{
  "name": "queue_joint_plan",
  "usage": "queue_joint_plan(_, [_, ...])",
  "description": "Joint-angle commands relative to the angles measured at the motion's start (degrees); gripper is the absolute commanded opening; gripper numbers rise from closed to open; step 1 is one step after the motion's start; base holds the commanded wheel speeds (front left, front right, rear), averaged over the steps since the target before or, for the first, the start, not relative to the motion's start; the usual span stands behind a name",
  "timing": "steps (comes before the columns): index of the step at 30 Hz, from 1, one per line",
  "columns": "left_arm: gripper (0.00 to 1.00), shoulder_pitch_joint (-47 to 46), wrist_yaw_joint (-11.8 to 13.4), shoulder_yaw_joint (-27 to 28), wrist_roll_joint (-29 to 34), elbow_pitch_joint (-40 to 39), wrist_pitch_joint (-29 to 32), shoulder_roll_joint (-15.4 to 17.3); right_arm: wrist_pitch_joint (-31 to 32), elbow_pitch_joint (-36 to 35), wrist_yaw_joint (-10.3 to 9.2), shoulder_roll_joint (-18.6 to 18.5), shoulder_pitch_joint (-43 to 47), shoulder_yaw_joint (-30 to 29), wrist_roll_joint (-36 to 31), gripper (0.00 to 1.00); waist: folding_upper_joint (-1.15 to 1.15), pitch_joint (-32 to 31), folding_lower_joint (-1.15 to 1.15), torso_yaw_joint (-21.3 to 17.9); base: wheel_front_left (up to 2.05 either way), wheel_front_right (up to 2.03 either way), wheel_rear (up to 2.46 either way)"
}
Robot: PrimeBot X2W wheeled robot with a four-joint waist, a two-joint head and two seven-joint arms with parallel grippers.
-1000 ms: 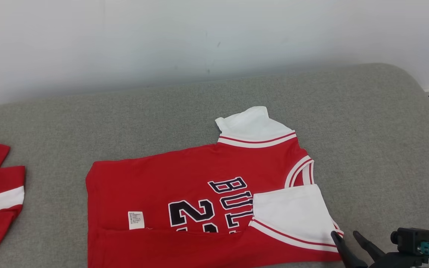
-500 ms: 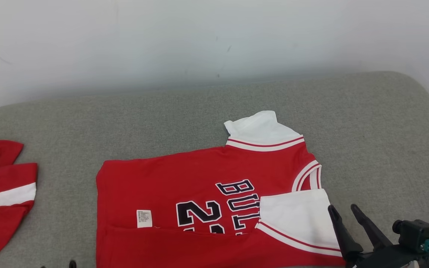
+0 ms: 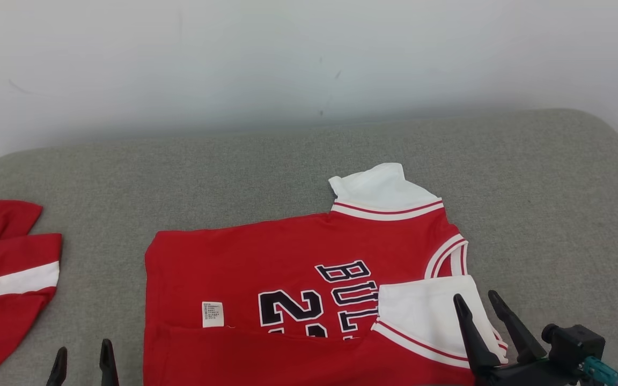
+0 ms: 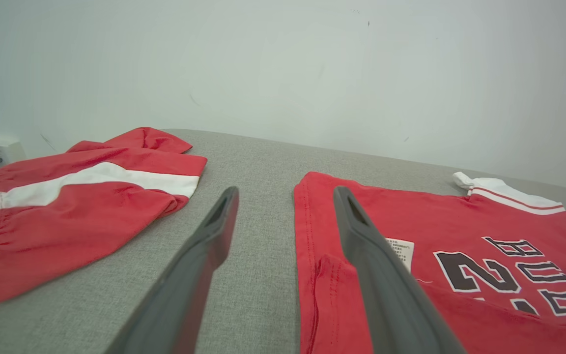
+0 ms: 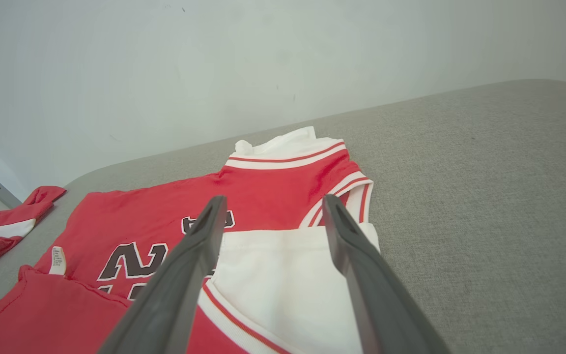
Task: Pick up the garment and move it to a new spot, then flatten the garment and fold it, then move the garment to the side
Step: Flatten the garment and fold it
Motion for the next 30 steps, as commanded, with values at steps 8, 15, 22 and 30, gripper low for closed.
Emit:
queue_joint_plan(8, [1.00,-6.6,-3.6,0.1,-2.0,5.8,-0.2,1.1,-0.5,1.2,-0.03,0.9,-5.1,1.2,-1.9,1.00,0.00,3.3,0.00,-2.1,0.00,0.00,0.00])
queue_joint_plan(15, [1.00,-16.1,-6.1,-1.1,-5.3,15.6,1.9,5.9,-1.3,3.3,-0.04,2.3,-10.1,2.8,-2.7,1.00,0.00,6.7,0.00,-4.8,0.00,0.00,0.00])
queue_joint_plan(22, [1.00,-26.0,-7.0,-3.4,-10.0,23.1,7.2,12.3,-2.6,5.6,-0.03,3.8,-15.3,4.8,-2.7,1.00,0.00,11.3,0.00,-8.2,0.00,0.00,0.00])
queue_joint_plan(30, [1.00,-33.6,-7.1,-6.9,-15.5,28.6,12.6,20.1,-4.0,8.7,-0.03,5.6,-19.5,6.4,-1.8,1.00,0.00,15.1,0.00,-11.6,0.00,0.00,0.00])
